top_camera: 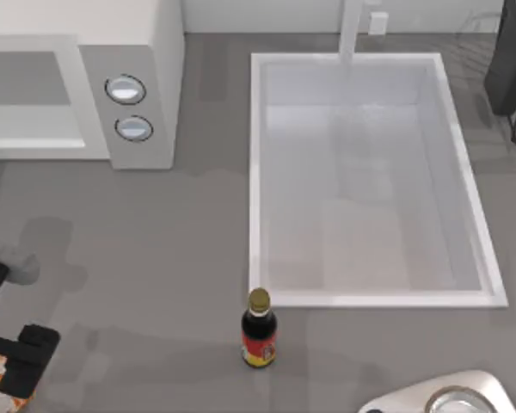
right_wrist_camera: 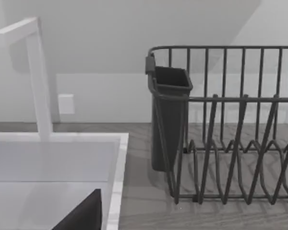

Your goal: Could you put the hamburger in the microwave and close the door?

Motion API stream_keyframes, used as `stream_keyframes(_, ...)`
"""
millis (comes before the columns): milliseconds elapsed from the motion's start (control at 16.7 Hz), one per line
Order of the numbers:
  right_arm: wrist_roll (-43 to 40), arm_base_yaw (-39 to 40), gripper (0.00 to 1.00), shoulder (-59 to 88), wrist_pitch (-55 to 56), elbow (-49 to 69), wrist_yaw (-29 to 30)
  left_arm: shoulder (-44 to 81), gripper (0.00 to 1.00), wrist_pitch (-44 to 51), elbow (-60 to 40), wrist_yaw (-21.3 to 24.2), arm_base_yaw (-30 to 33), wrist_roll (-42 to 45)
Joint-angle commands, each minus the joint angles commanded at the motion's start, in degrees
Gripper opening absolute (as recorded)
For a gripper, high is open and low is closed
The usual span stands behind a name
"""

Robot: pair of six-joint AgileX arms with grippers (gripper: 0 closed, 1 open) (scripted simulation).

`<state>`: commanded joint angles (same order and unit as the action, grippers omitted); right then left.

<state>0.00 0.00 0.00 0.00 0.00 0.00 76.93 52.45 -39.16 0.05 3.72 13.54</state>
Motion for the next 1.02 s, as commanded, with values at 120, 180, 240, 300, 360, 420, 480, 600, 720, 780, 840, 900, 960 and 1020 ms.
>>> stream_keyframes(120,0.0,0.0,1.0,0.0,0.0,0.0,0.0,2.57,1.0,-5.19,2.38,-0.01,-0.05,0.03)
stream_keyframes(180,0.0,0.0,1.0,0.0,0.0,0.0,0.0,3.97,1.0,-8.29,3.71,-0.01,-0.06,0.07)
stream_keyframes(240,0.0,0.0,1.0,0.0,0.0,0.0,0.0,5.39,1.0,-11.56,5.06,-0.01,-0.07,0.1)
stream_keyframes(300,0.0,0.0,1.0,0.0,0.0,0.0,0.0,6.71,1.0,-14.32,6.36,-0.02,-0.07,0.13)
stream_keyframes(360,0.0,0.0,1.0,0.0,0.0,0.0,0.0,7.88,1.0,-16.49,7.54,-0.02,-0.08,0.15)
stream_keyframes(420,0.0,0.0,1.0,0.0,0.0,0.0,0.0,8.87,1.0,-18.07,8.45,-0.02,-0.09,0.18)
stream_keyframes(480,0.0,0.0,1.0,0.0,0.0,0.0,0.0,9.57,1.0,-19.06,9.05,-0.02,-0.09,0.21)
stream_keyframes(600,0.0,0.0,1.0,0.0,0.0,0.0,0.0,9.86,1.0,-19.42,9.28,-0.02,-0.09,0.22)
stream_keyframes(720,0.0,0.0,1.0,0.0,0.0,0.0,0.0,9.86,1.0,-19.42,9.28,-0.02,-0.09,0.22)
stream_keyframes(780,0.0,0.0,1.0,0.0,0.0,0.0,0.0,9.86,0.92,-19.42,9.28,-0.02,-0.09,0.22)
stream_keyframes(840,0.0,0.0,1.0,0.0,0.0,0.0,0.0,9.86,0.85,-19.42,9.28,-0.02,-0.09,0.22)
stream_keyframes(900,0.0,0.0,1.0,0.0,0.0,0.0,0.0,9.86,0.77,-19.42,9.28,-0.02,-0.09,0.22)
stream_keyframes(960,0.0,0.0,1.0,0.0,0.0,0.0,0.0,9.86,0.7,-19.42,9.28,-0.02,-0.09,0.22)
stream_keyframes(1020,0.0,0.0,1.0,0.0,0.0,0.0,0.0,9.86,0.62,-19.42,9.28,-0.02,-0.09,0.22)
